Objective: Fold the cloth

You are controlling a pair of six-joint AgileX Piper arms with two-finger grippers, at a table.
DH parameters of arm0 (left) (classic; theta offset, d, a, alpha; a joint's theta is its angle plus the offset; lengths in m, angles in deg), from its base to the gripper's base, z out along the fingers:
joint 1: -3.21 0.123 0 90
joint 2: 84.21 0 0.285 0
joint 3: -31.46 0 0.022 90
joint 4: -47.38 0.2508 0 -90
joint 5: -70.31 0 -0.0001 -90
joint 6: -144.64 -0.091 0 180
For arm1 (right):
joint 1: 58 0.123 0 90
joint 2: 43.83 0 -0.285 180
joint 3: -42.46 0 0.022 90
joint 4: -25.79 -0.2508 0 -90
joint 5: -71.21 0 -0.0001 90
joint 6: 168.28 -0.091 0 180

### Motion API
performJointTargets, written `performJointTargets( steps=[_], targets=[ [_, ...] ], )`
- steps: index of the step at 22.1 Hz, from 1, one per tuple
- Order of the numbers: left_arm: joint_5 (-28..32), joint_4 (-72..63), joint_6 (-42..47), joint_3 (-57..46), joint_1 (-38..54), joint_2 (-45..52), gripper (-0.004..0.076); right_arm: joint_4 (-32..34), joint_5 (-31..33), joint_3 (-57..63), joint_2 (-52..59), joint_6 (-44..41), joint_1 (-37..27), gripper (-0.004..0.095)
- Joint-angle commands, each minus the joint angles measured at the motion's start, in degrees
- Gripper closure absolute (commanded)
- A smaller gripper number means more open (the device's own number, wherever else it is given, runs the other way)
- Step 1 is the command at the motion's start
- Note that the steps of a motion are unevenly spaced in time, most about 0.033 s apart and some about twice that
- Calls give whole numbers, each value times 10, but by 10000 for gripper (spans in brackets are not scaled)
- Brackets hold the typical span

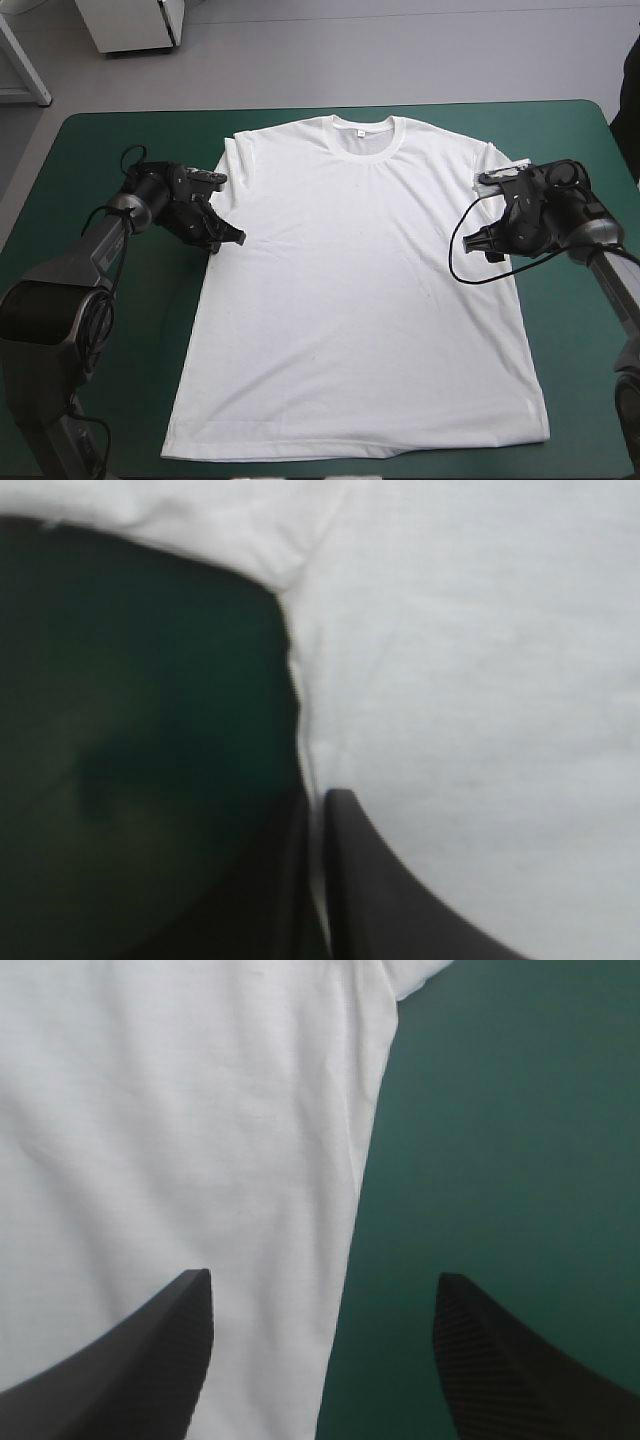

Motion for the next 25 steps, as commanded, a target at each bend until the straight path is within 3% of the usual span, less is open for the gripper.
performJointTargets(
  steps=[1,10,15,23,25],
  targets=[
    [-27,-33,-6,0,-18,-2,744,17,-14,-18,0,-8,-9,304],
    [-35,-45,-16,13,-23,-1,744,-20,-27,-43,-75,-11,-73,315],
    [-37,-58,-26,14,-23,-1,744,-90,-24,-124,-150,21,-74,367],
    [-43,-58,-37,16,-23,-1,744,-121,-13,-145,-202,29,-74,400],
    [-43,-58,-37,17,-23,-1,746,-124,-4,-144,-203,29,-74,463]
  ],
)
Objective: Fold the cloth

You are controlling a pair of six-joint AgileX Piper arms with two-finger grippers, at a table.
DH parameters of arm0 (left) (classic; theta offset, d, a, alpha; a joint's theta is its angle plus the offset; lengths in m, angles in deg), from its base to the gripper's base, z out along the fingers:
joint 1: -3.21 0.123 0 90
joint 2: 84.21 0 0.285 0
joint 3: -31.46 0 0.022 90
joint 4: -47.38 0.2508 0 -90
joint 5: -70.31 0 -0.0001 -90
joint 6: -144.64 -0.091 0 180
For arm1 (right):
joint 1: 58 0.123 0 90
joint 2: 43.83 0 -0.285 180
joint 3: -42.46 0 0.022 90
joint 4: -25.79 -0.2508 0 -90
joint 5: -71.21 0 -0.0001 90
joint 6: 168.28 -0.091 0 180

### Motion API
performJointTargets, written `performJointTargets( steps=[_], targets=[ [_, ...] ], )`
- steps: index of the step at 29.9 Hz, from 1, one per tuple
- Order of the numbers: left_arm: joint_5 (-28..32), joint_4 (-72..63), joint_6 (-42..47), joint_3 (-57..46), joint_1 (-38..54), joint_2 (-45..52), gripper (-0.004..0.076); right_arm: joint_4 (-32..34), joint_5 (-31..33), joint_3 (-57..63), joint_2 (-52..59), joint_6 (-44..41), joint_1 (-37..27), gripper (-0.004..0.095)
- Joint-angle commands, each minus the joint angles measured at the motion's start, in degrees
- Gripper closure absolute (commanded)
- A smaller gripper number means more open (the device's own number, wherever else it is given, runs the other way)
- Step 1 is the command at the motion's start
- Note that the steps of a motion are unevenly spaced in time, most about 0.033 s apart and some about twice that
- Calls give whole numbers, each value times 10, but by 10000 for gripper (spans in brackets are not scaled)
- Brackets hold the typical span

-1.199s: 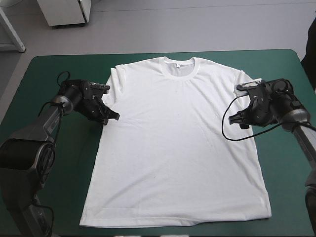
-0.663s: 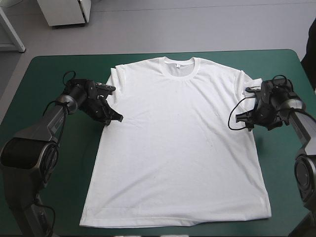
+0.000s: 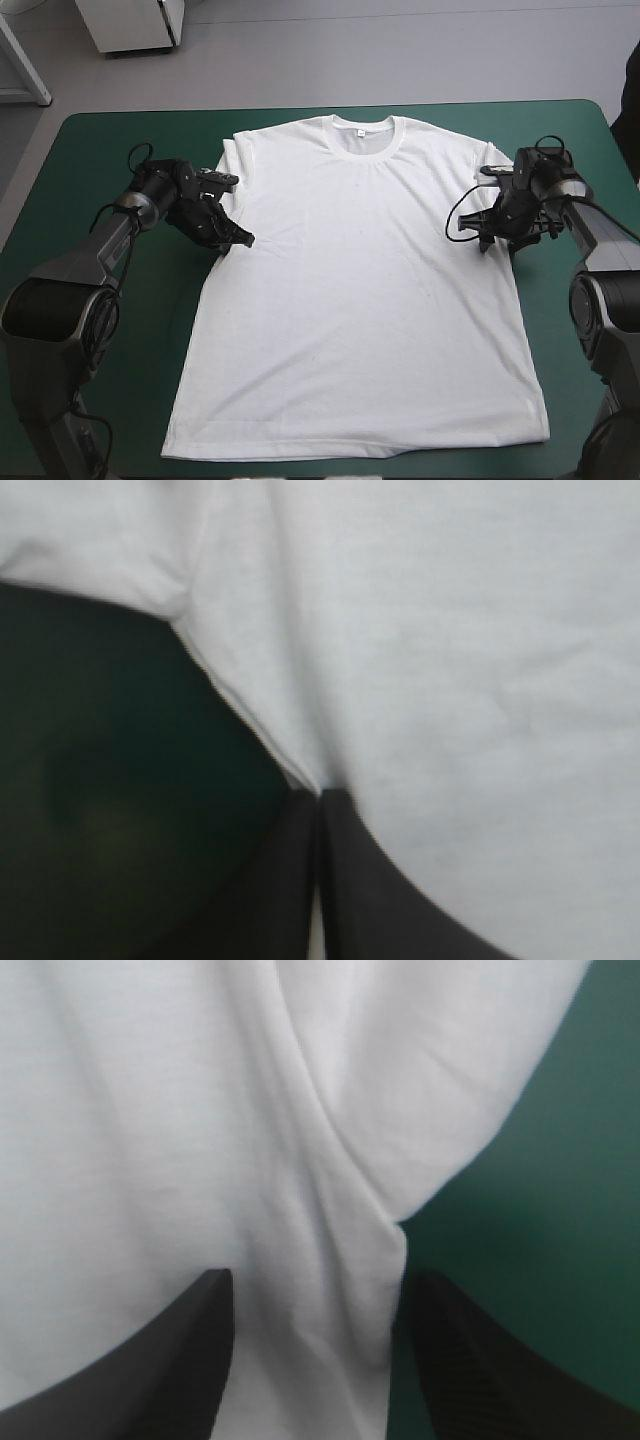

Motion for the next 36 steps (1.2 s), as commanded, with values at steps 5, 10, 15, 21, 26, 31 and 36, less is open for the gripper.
performJointTargets(
  steps=[5,10,15,21,26,31,36],
  targets=[
    [-19,-25,1,18,-11,7,746,-24,33,-12,20,23,-3,847],
    [-23,-5,0,55,-11,7,746,-52,39,-13,20,30,-3,921],
    [-74,12,3,103,-11,23,746,-62,75,-56,33,30,-3,921],
    [-97,68,19,142,-11,91,746,-69,92,-150,81,30,-8,921],
    [-99,86,19,173,-11,164,746,-97,100,-226,134,30,-9,921],
    [-92,122,19,225,-11,236,746,-105,100,-276,186,33,-9,921],
    [-74,135,20,273,-11,306,746,-128,99,-316,243,33,-9,921]
  ],
)
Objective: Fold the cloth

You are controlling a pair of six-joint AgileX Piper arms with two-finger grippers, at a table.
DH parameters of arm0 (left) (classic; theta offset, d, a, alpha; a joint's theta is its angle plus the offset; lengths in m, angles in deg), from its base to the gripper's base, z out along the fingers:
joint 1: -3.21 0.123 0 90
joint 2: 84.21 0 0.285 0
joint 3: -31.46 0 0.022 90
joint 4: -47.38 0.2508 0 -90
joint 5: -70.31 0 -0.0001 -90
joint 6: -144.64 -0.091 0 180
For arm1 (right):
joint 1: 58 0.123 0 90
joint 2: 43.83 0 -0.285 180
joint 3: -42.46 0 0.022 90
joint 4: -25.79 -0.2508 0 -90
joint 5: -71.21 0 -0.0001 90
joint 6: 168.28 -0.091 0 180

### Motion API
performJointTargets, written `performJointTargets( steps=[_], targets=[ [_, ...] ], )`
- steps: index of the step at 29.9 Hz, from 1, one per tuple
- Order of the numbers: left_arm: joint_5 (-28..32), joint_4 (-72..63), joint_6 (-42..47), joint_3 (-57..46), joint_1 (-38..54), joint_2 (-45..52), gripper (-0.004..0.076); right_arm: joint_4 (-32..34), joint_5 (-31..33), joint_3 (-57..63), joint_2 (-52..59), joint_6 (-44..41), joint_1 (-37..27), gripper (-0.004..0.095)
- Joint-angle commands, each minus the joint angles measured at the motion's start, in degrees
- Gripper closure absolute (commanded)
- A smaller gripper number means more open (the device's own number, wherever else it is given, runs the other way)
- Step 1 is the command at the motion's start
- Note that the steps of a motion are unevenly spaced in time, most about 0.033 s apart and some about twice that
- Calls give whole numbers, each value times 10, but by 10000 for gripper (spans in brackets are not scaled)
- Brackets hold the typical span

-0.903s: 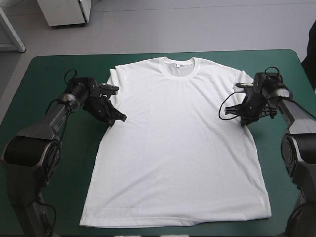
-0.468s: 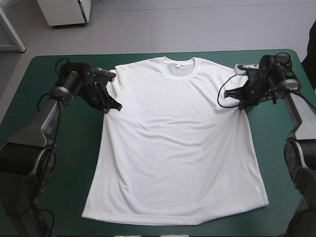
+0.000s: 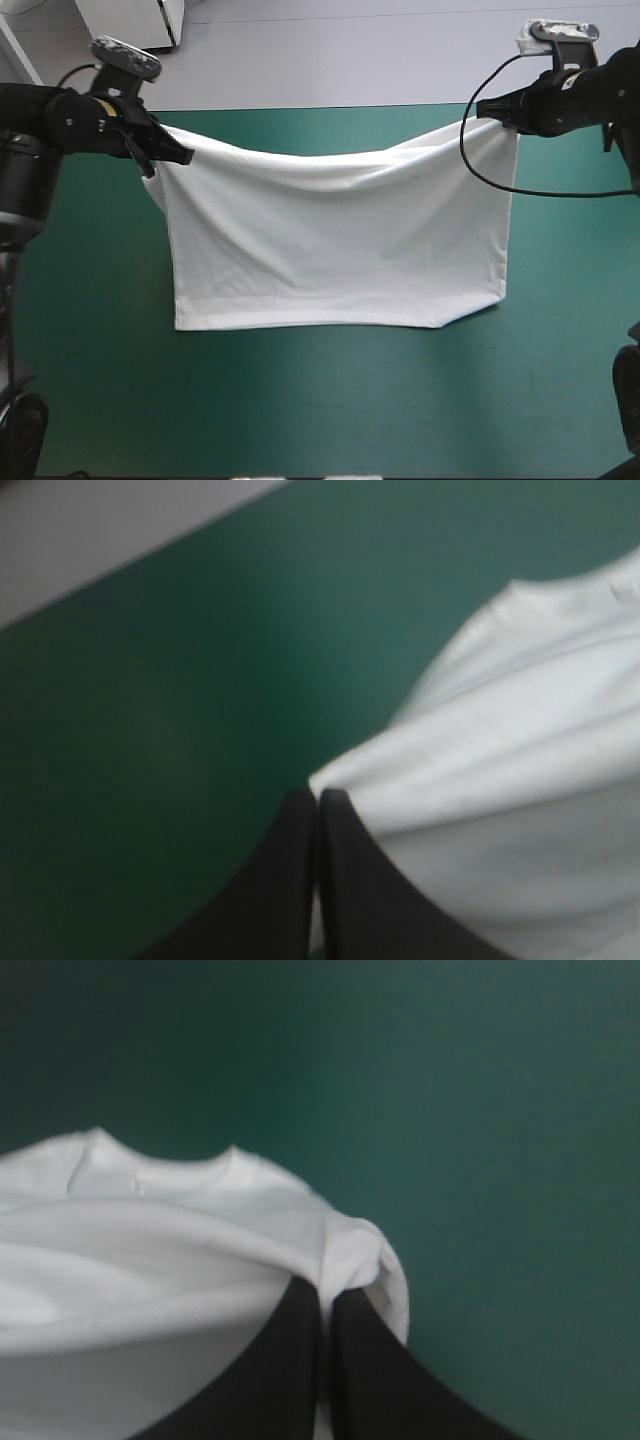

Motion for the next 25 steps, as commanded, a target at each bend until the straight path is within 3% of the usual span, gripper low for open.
performJointTargets(
  steps=[1,12,20,25],
  targets=[
    [43,9,6,39,-1,71,746,-22,-16,-41,66,6,-5,921],
    [106,31,32,49,-1,162,746,-48,-112,-62,158,23,-5,921],
    [223,28,33,48,-1,90,746,-95,-179,-62,94,50,-5,921],
    [304,28,33,48,-1,24,745,-141,-263,-62,31,94,-5,921]
  ],
)
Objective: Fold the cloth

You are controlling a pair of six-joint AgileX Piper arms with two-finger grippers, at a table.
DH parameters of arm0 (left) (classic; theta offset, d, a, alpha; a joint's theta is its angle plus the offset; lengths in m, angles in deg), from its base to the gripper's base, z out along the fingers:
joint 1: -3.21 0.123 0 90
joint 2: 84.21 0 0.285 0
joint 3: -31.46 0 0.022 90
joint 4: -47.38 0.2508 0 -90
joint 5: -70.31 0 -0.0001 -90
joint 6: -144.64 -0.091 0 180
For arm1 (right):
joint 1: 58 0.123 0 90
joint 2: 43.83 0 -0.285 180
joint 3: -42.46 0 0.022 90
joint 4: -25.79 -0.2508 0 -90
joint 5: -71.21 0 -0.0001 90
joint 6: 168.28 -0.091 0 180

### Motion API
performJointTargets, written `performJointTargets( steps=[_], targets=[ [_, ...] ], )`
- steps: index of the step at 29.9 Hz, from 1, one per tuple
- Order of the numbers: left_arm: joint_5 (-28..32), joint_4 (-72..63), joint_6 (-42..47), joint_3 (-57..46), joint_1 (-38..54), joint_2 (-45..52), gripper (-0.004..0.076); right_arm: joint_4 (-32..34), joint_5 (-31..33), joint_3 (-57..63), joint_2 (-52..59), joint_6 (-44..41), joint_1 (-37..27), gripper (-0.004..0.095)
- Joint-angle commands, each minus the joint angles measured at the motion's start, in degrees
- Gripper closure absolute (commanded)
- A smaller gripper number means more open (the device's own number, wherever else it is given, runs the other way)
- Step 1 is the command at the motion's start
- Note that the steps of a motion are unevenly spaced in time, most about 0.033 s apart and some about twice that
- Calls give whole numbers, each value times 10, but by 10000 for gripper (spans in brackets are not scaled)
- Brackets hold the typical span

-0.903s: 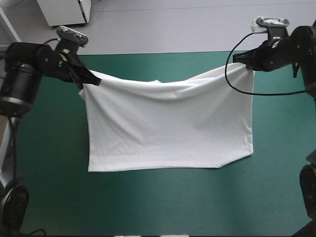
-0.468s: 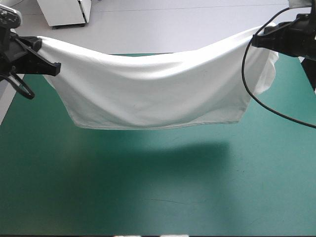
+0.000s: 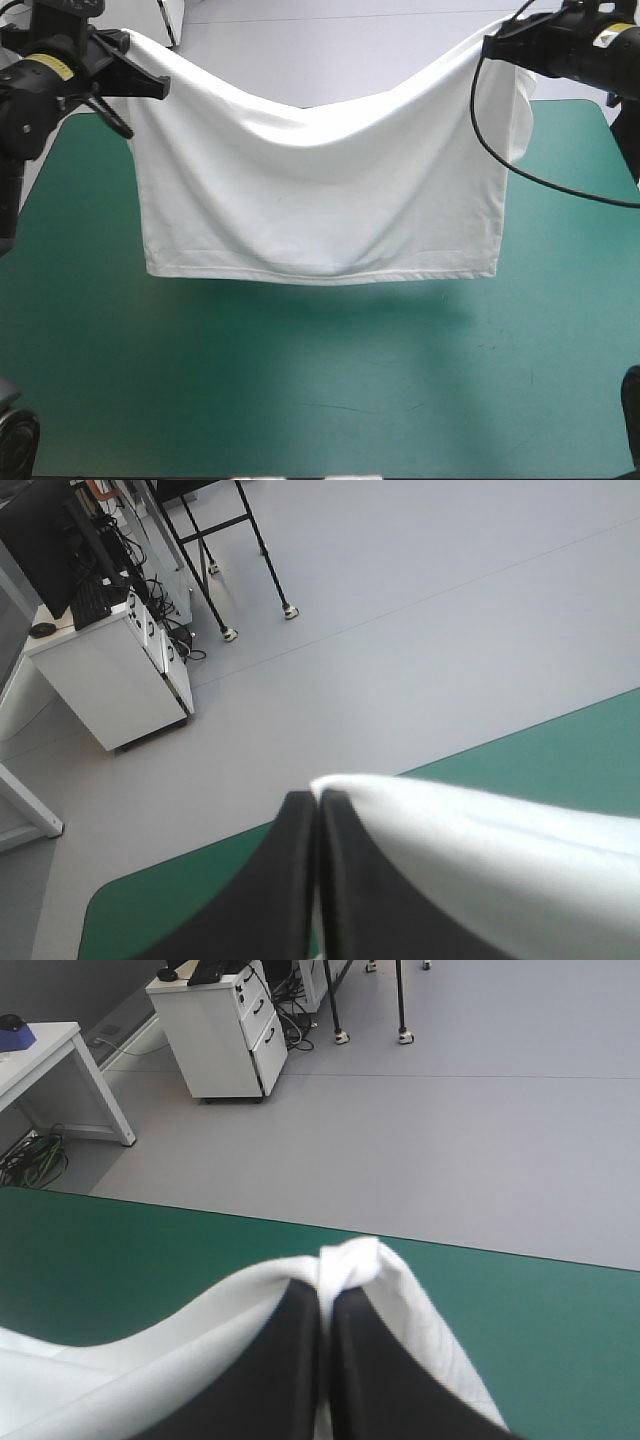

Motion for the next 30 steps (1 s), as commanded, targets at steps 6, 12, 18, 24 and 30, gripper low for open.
performJointTargets(
  steps=[6,12,18,24,30],
  targets=[
    [196,-11,5,13,-1,-63,745,-49,-182,-29,-65,63,-4,921],
    [263,-23,5,13,-1,-100,745,-27,-182,-70,-126,68,-4,921],
    [158,-60,5,13,5,-137,745,-24,-120,-69,-180,70,-4,921],
    [7,-132,5,12,33,-175,745,2,-84,-28,-202,71,-4,921],
    [-135,-147,0,5,45,-197,746,1,-43,91,-202,77,-4,921]
  ],
)
